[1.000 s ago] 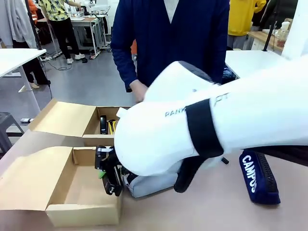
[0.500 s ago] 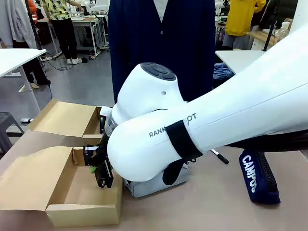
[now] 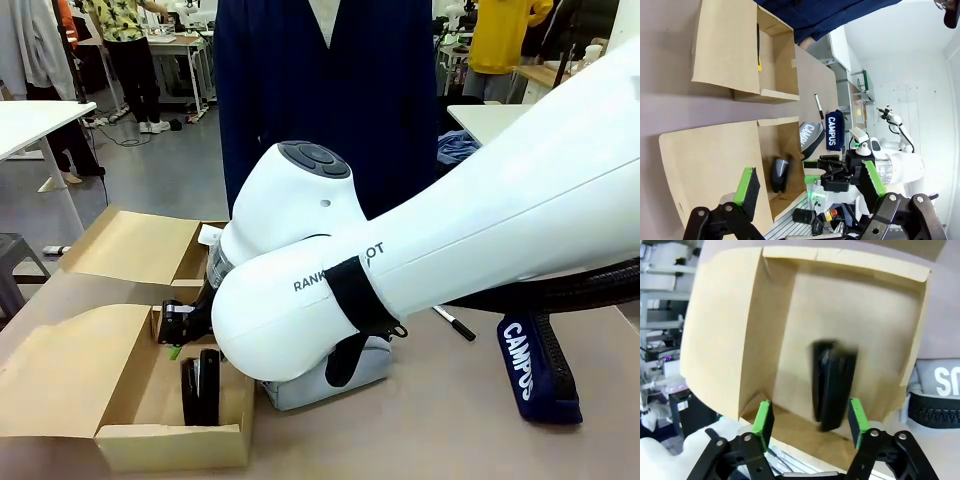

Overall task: Place items inside the box.
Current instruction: Pick up a Pencil pouch or Stapler and place it inside the Mailer Box closest to the robot.

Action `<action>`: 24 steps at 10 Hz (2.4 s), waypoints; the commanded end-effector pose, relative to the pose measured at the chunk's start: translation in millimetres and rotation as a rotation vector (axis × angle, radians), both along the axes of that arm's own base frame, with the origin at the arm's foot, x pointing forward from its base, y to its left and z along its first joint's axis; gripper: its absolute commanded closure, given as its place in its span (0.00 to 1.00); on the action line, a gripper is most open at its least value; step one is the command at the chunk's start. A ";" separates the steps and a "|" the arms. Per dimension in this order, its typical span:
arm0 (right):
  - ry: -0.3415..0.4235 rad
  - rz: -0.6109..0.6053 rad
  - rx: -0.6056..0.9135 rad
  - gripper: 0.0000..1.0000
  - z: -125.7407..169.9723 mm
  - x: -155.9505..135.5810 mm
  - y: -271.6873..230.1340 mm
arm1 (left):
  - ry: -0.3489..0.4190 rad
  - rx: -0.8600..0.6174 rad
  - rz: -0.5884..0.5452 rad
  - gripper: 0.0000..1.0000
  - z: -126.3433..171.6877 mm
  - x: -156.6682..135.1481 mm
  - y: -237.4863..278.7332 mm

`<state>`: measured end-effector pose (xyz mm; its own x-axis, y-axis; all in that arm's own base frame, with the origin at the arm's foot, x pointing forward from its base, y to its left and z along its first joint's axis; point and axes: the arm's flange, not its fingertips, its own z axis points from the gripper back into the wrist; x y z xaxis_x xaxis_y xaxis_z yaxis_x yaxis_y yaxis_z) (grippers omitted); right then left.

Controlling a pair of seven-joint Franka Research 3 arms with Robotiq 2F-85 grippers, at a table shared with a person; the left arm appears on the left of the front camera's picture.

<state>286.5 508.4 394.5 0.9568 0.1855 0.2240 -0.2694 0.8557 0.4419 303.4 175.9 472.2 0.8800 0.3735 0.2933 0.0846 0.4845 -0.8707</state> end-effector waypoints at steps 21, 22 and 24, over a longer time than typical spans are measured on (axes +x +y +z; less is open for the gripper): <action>-0.025 0.531 0.227 0.00 42.7 -71.2 -88.8 | -0.027 -0.013 -0.003 0.00 0.7 -0.2 -0.3; -0.048 0.517 0.229 0.00 40.7 -70.3 -84.8 | -0.027 -0.013 -0.003 0.00 0.7 -0.2 -0.3; -0.044 0.478 0.213 0.00 40.0 -63.9 -95.3 | -0.027 -0.013 -0.003 0.00 0.7 -0.2 -0.3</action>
<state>214.1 427.0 443.3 0.7543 0.5717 0.3229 -0.6411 0.5355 0.5497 303.2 175.8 472.2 0.8798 0.3726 0.2952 0.0865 0.4851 -0.8702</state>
